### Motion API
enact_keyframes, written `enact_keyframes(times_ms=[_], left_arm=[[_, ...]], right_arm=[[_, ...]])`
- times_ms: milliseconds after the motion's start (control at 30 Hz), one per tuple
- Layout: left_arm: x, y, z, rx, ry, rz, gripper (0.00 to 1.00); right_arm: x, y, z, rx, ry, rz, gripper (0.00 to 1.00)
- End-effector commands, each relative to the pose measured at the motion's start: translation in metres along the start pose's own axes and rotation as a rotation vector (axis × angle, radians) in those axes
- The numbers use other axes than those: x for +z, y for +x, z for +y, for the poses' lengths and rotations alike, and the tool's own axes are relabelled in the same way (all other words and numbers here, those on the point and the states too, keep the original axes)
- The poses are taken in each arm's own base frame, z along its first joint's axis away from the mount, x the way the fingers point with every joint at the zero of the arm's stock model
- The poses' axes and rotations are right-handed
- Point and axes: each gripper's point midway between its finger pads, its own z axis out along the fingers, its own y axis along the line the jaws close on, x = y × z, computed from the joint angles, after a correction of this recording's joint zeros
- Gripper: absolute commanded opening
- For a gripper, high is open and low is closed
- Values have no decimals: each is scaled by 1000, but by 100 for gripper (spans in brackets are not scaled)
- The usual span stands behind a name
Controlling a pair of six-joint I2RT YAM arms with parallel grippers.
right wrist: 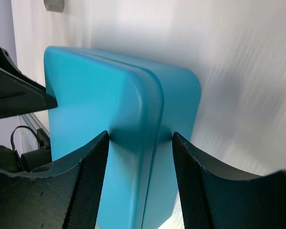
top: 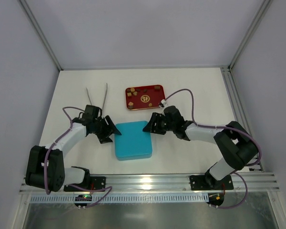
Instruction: Pack the chocolate
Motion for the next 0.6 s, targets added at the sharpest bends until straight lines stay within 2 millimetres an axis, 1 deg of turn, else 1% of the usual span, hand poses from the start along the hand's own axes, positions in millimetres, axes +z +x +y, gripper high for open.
enact_keyframes(times_ms=[0, 100, 133, 167, 233, 367, 500, 567], left_arm=[[13, -4, 38, 9, -160, -28, 63], [15, -1, 42, 9, -175, -19, 63], [16, 0, 44, 5, -182, -14, 63], [17, 0, 45, 5, -184, -9, 63], [18, 3, 49, -3, -200, 5, 62], [19, 6, 53, -8, -213, 17, 62], [20, 10, 54, -7, -214, 32, 62], [21, 14, 55, -2, -220, 45, 62]], right_arm=[[7, -22, 0, -3, 26, -44, 57], [13, -26, -5, 5, 51, -35, 58], [15, -28, -3, 3, 55, -36, 58], [18, -25, -10, 11, 81, -21, 58], [20, -24, -15, 15, 109, -12, 57], [16, -14, -40, 4, 210, 3, 56], [13, 2, -59, -7, 271, 38, 53], [12, 6, -66, -15, 303, 46, 52]])
